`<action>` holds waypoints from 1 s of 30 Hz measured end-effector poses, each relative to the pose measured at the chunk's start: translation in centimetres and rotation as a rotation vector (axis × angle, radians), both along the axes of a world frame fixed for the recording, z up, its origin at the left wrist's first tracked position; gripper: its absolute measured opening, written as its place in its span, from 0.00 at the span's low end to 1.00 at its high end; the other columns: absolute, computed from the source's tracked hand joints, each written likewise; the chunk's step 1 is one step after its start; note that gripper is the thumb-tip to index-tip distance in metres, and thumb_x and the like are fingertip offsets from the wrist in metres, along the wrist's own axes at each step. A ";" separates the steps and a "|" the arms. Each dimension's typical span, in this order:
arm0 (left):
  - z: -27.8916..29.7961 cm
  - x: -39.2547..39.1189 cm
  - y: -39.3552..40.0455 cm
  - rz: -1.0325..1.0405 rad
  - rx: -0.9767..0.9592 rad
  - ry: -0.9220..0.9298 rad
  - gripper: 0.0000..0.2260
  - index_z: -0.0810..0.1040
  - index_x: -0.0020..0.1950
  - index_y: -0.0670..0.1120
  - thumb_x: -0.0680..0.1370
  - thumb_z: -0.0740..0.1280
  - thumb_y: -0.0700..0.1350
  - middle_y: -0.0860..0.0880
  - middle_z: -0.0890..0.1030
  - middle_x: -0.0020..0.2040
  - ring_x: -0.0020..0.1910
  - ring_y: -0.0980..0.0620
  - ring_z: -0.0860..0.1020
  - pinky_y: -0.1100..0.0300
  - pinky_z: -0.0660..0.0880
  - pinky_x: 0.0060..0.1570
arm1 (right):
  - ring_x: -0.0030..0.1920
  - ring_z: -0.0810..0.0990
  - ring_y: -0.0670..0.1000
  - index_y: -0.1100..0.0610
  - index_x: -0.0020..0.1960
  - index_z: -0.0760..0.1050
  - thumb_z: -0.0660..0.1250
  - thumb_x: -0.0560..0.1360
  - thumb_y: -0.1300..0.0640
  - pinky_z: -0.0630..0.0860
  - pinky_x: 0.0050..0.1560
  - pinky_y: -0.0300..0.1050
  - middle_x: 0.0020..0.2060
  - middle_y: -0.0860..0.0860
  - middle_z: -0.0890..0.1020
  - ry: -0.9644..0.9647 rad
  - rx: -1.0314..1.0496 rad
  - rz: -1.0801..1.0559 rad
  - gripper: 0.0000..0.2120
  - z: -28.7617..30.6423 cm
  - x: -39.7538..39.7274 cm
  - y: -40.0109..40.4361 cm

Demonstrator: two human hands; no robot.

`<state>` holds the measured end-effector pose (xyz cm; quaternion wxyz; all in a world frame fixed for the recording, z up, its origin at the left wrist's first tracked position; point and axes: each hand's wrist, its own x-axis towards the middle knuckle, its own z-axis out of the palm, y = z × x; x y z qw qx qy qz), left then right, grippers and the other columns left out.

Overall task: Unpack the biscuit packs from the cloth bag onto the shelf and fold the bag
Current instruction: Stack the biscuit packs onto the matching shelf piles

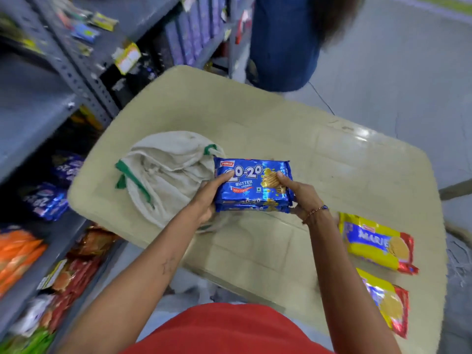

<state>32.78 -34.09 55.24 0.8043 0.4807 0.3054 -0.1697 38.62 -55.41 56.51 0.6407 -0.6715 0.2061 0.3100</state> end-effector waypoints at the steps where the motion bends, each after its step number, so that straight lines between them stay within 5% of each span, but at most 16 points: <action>1: 0.5 -0.7 1.9 0.031 0.011 -0.004 0.13 0.82 0.54 0.45 0.73 0.70 0.51 0.43 0.85 0.50 0.43 0.48 0.84 0.54 0.82 0.41 | 0.39 0.84 0.52 0.58 0.46 0.82 0.76 0.64 0.45 0.81 0.45 0.54 0.37 0.51 0.86 -0.014 0.001 0.032 0.18 0.5 -0.1 2.1; 5: 2.6 -5.0 12.2 0.204 0.091 -0.051 0.15 0.82 0.53 0.44 0.72 0.72 0.52 0.44 0.86 0.48 0.45 0.48 0.84 0.55 0.82 0.42 | 0.35 0.83 0.49 0.56 0.41 0.80 0.72 0.68 0.45 0.81 0.43 0.52 0.35 0.50 0.85 -0.075 0.061 0.212 0.14 2.8 -1.1 13.0; 8: 4.7 -9.2 20.4 0.393 0.155 -0.023 0.26 0.78 0.59 0.43 0.66 0.76 0.54 0.44 0.85 0.49 0.45 0.48 0.85 0.56 0.81 0.38 | 0.39 0.84 0.48 0.55 0.44 0.84 0.66 0.73 0.43 0.82 0.40 0.46 0.40 0.49 0.86 -0.090 0.159 0.379 0.16 4.1 -2.9 22.1; 12: 7.9 -15.9 29.8 0.576 0.208 -0.101 0.12 0.82 0.51 0.45 0.74 0.70 0.51 0.45 0.85 0.50 0.40 0.51 0.85 0.58 0.81 0.36 | 0.42 0.83 0.51 0.58 0.50 0.81 0.64 0.76 0.47 0.82 0.39 0.46 0.40 0.50 0.86 -0.118 0.258 0.531 0.15 5.5 -6.1 34.0; 15: 10.7 -20.4 33.9 0.669 0.253 -0.156 0.10 0.85 0.45 0.47 0.76 0.67 0.51 0.46 0.86 0.49 0.43 0.51 0.85 0.51 0.81 0.48 | 0.42 0.83 0.51 0.58 0.51 0.81 0.64 0.76 0.48 0.81 0.45 0.50 0.41 0.51 0.86 -0.162 0.301 0.660 0.15 7.1 -8.3 40.6; 18: 13.3 -24.3 37.5 0.801 0.296 -0.192 0.09 0.86 0.39 0.48 0.75 0.68 0.49 0.48 0.86 0.43 0.40 0.51 0.85 0.53 0.83 0.40 | 0.38 0.83 0.51 0.57 0.46 0.81 0.68 0.70 0.45 0.81 0.43 0.48 0.39 0.51 0.86 -0.182 0.358 0.758 0.15 9.5 -10.2 46.5; 21: 15.3 -26.7 40.4 0.934 0.364 -0.225 0.06 0.83 0.45 0.47 0.76 0.68 0.47 0.49 0.86 0.40 0.39 0.52 0.85 0.58 0.81 0.36 | 0.41 0.75 0.56 0.56 0.49 0.79 0.76 0.56 0.39 0.72 0.48 0.54 0.44 0.59 0.78 -0.188 0.382 0.824 0.29 11.8 -11.6 51.7; 25: 15.2 -29.1 44.6 1.130 0.382 -0.203 0.11 0.82 0.52 0.46 0.73 0.72 0.49 0.47 0.86 0.46 0.46 0.49 0.84 0.51 0.80 0.51 | 0.34 0.78 0.51 0.57 0.51 0.74 0.75 0.64 0.41 0.78 0.42 0.48 0.41 0.57 0.77 -0.138 0.353 0.957 0.25 12.6 -13.1 58.5; 27: 14.0 -29.7 46.3 1.198 0.352 -0.200 0.15 0.82 0.55 0.46 0.71 0.74 0.50 0.45 0.85 0.53 0.53 0.46 0.83 0.47 0.77 0.59 | 0.35 0.81 0.50 0.62 0.54 0.72 0.77 0.61 0.41 0.81 0.39 0.47 0.39 0.55 0.81 -0.104 0.312 0.967 0.32 12.1 -13.5 61.5; 30: 11.8 -29.8 48.3 1.307 0.315 -0.167 0.16 0.82 0.54 0.46 0.69 0.75 0.51 0.44 0.85 0.52 0.51 0.45 0.83 0.43 0.76 0.59 | 0.38 0.78 0.50 0.58 0.50 0.66 0.76 0.63 0.42 0.80 0.42 0.53 0.37 0.55 0.78 -0.096 0.292 0.988 0.28 11.1 -13.9 64.9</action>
